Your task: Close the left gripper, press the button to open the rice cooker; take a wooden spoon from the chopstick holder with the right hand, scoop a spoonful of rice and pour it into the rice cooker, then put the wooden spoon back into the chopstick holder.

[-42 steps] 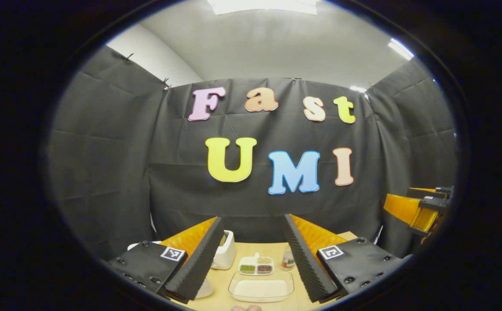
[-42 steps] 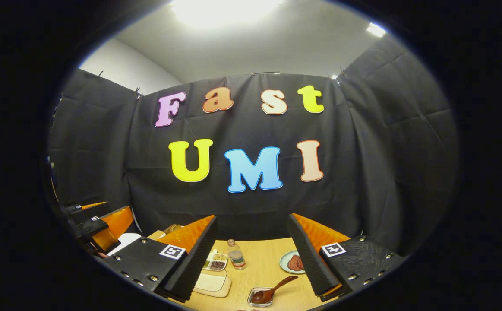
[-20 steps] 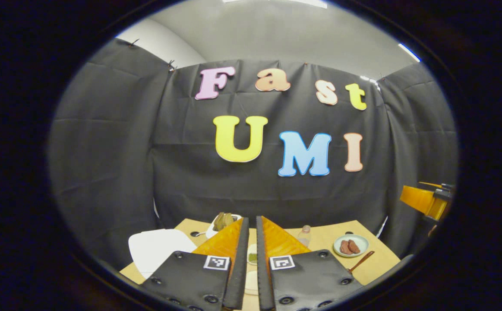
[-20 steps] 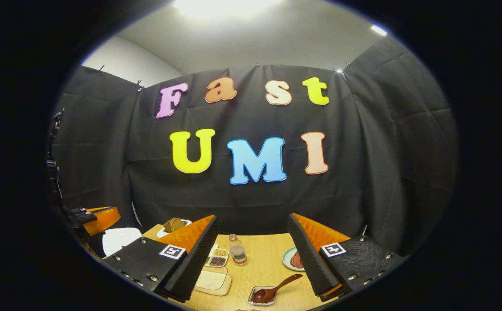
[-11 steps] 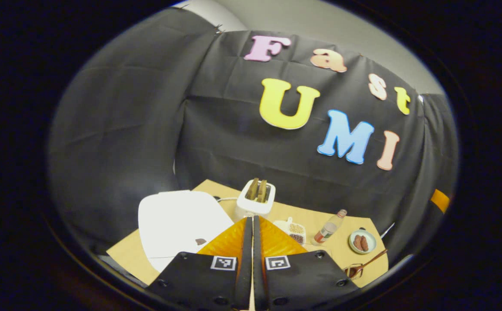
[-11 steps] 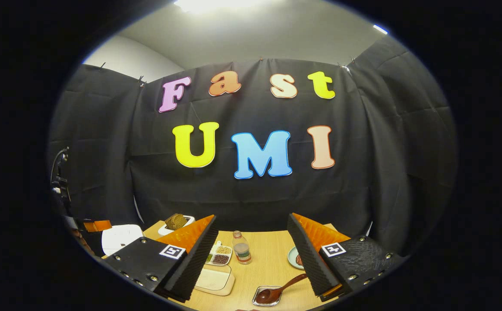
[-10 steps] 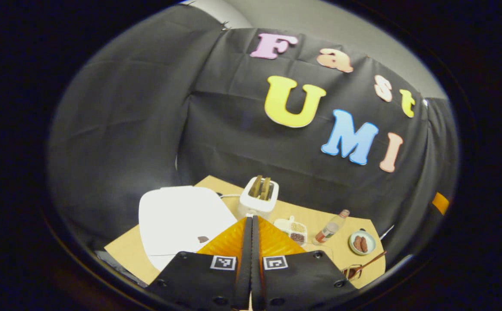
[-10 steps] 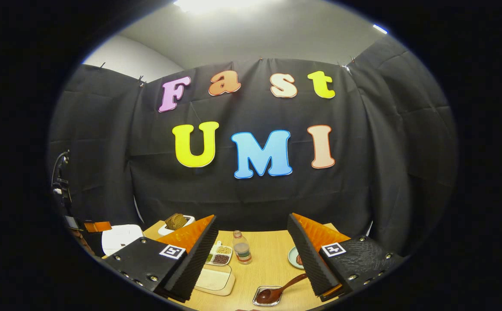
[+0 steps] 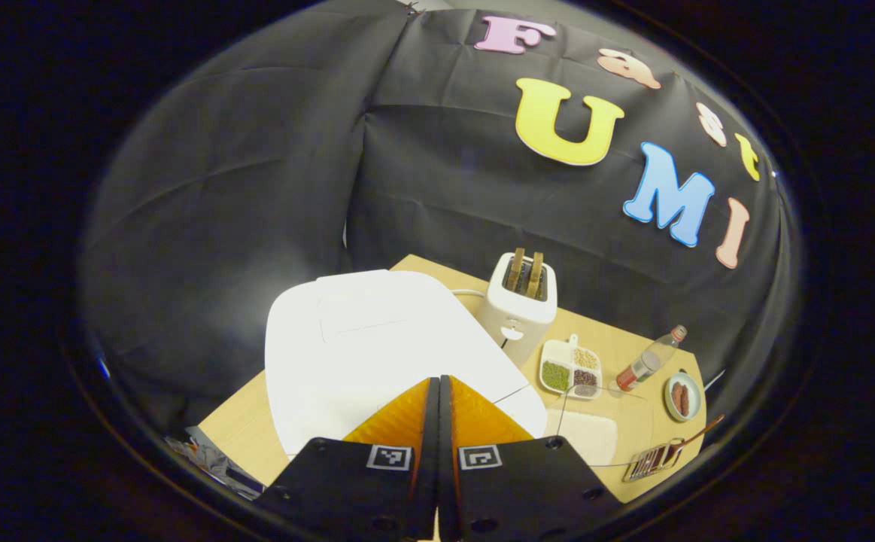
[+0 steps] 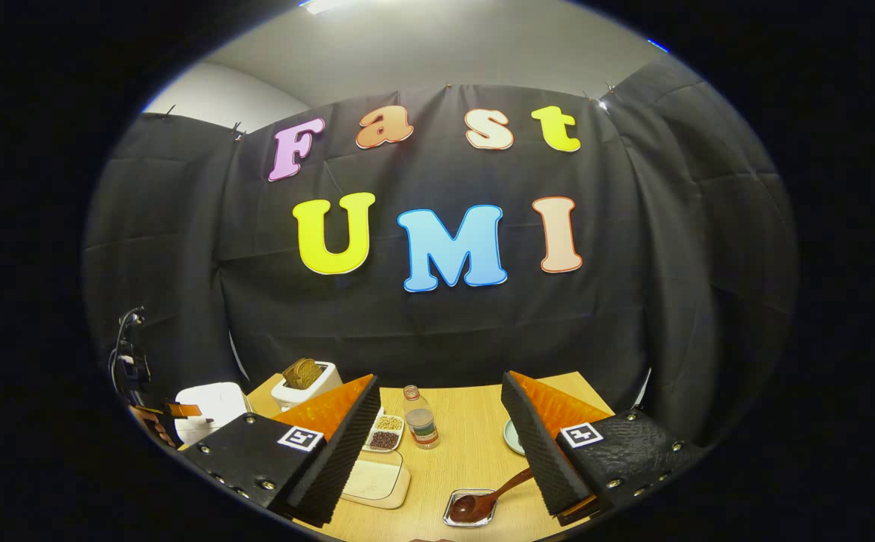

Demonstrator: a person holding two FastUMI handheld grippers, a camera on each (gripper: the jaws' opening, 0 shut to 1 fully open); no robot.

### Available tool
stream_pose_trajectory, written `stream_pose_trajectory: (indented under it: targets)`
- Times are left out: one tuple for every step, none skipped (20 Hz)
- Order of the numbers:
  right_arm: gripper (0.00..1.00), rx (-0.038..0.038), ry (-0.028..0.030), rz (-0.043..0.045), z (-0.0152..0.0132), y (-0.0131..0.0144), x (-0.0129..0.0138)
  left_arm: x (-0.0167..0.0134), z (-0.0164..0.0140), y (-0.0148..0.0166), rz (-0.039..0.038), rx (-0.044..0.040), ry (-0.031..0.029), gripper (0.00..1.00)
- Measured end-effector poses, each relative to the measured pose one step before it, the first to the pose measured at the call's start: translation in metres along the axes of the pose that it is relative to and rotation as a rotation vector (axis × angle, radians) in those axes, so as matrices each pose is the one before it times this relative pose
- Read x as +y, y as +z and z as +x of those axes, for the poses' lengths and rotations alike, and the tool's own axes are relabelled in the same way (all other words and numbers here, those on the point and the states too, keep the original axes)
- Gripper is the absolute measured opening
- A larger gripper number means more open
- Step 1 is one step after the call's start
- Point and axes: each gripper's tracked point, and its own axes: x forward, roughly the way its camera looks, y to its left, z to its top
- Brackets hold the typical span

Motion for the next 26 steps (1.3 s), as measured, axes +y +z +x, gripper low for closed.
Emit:
stream_pose_trajectory:
  targets:
    - [0.99, 0.00484, -0.00407, 0.00638, 0.00009, -0.00198, -0.00135, 0.00226, 0.00287, -0.00146, 0.00075, 0.00686, 0.00713, 0.09]
    - [0.99, 0.0033, -0.00216, 0.00373, 0.00067, -0.00008, -0.00088, 0.00257, 0.00401, -0.00355, -0.00133, 0.00951, 0.0081, 0.09]
    - [0.99, 0.00313, -0.00284, 0.00126, 0.00046, -0.00147, -0.00059, 0.00191, 0.00372, -0.00534, -0.00693, 0.0168, 0.0035, 0.1]
    - [0.99, 0.00293, -0.00212, 0.00082, 0.00087, -0.00039, -0.00024, 0.00255, 0.004, -0.0068, -0.00351, 0.01654, 0.00664, 0.09]
    - [0.99, 0.00128, -0.00046, 0.00175, -0.00061, -0.00115, -0.00071, 0.00225, 0.0029, -0.00792, -0.00167, 0.02286, 0.00255, 0.09]
    - [0.99, 0.0026, -0.0008, 0.00154, 0.00116, 0.00008, -0.00021, 0.00282, -0.00095, 0.00307, 0.00634, -0.02554, 0.0078, 0.09]
    - [0.99, 0.00143, -0.00011, 0.00171, -0.00052, -0.00183, 0.00018, 0.00069, -0.00007, 0.00079, -0.0014, 0.00262, 0.00083, 0.09]
    - [0.99, -0.00015, 0.00125, 0.00118, 0.00033, 0.00088, 0.00028, -0.00046, -0.00242, 0.00007, -0.00312, 0.00232, 0.0011, 0.1]
    - [0.99, -0.00158, 0.0001, 0.0, 0.00004, 0.00025, 0.00003, -0.00065, -0.00151, 0.00375, 0.00419, -0.01029, 0.0027, 0.1]
    - [0.99, -0.00079, 0.00132, -0.00297, 0.00039, 0.00066, -0.00026, 0.00029, -0.00308, 0.00681, 0.01541, -0.02759, 0.00888, 0.1]
    - [0.99, -0.0018, 0.00122, -0.00246, -0.00037, 0.00039, -0.00014, 0.00028, -0.0039, 0.01099, 0.01988, -0.03353, 0.011, 0.1]
    - [0.99, -0.00315, 0.00397, -0.00119, 0.0007, 0.00095, 0.00067, -0.001, -0.00611, 0.01063, 0.01276, -0.03023, 0.00947, 0.1]
    - [0.99, -0.0026, 0.00394, -0.00187, 0.00026, 0.00043, 0.00073, 0.0, -0.00446, 0.0106, 0.00916, -0.02393, 0.01246, 0.1]
    - [0.99, -0.00143, 0.00223, -0.00237, 0.00068, 0.0006, 0.00026, 0.00072, -0.00603, 0.00982, 0.00216, -0.02667, 0.01082, 0.1]
    - [0.99, -0.00249, 0.00208, -0.00141, -0.00087, 0.0007, -0.00032, 0.00131, -0.00667, 0.01422, -0.00111, -0.03976, 0.01381, 0.1]
    - [0.99, -0.00419, 0.00215, -0.00162, 0.00007, 0.00102, -0.00061, 0.00321, -0.00686, 0.01559, -0.00332, -0.05329, 0.01915, 0.1]
    - [0.99, -0.00349, 0.00215, -0.00429, -0.00017, -0.00022, -0.00059, 0.00407, -0.00776, 0.01939, 0.00018, -0.05962, 0.02236, 0.1]
    - [0.99, -0.00623, 0.01318, -0.00565, -0.00036, 0.0006, 0.00087, -0.00104, -0.00795, 0.01667, 0.00012, -0.05006, 0.00457, 0.1]
    - [0.99, -0.00348, 0.00601, -0.00565, -0.00054, -0.00015, 0.00016, -0.00353, -0.00809, 0.01444, -0.00225, -0.02679, -0.00881, 0.19]
    - [0.99, 0.00023, -0.0019, -0.00539, 0.00014, -0.0005, -0.00322, -0.00777, -0.00993, 0.01011, -0.00484, -0.02678, -0.02279, 0.26]
    - [0.99, -0.00021, 0.00334, -0.00045, -0.00018, -0.00182, -0.00154, -0.00861, -0.00905, 0.0096, -0.00121, -0.02275, -0.0235, 0.48]
    - [0.99, 0.0004, -0.00133, 0.00191, 0.00008, -0.00014, -0.00187, -0.00642, -0.00877, 0.0096, 0.00528, -0.03179, -0.01027, 0.65]
    - [0.99, -0.00078, -0.00403, 0.00108, -0.00152, -0.00081, -0.00313, -0.00476, -0.0044, 0.0175, 0.0032, -0.042, -0.00966, 0.82]
    - [0.99, -0.00347, -0.00296, -0.00149, -0.00079, 0.00016, -0.00332, -0.00725, -0.01234, 0.00721, 0.00958, -0.03589, -0.01198, 1.0]
    - [0.99, -0.00206, -0.0061, -0.00439, -0.00037, -0.00146, -0.00389, -0.01012, -0.007, 0.00818, 0.01016, -0.0257, -0.01604, 0.96]
    - [0.99, -0.00519, -0.00679, -0.00471, -0.00026, -0.00081, -0.00536, -0.01097, -0.00839, 0.00535, 0.00579, -0.02434, -0.01896, 0.96]
